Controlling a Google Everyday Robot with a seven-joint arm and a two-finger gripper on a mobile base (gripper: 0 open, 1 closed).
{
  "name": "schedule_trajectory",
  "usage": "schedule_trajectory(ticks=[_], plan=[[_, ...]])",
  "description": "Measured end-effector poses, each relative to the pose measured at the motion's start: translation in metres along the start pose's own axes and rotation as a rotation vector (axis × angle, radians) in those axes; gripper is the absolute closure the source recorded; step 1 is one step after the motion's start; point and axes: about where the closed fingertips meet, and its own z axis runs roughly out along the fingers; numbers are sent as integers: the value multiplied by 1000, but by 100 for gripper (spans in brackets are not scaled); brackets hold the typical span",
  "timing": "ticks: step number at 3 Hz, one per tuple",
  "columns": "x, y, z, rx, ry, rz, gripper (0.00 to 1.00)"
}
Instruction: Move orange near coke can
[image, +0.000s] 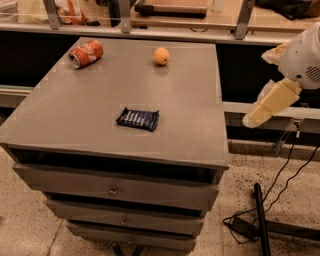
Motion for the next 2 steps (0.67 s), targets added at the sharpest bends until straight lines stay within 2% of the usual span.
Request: schedule_trajectory(ticks=[1, 2], plan=[[-7, -19, 25, 56, -107, 19, 0], [-12, -44, 56, 135, -193, 71, 0]])
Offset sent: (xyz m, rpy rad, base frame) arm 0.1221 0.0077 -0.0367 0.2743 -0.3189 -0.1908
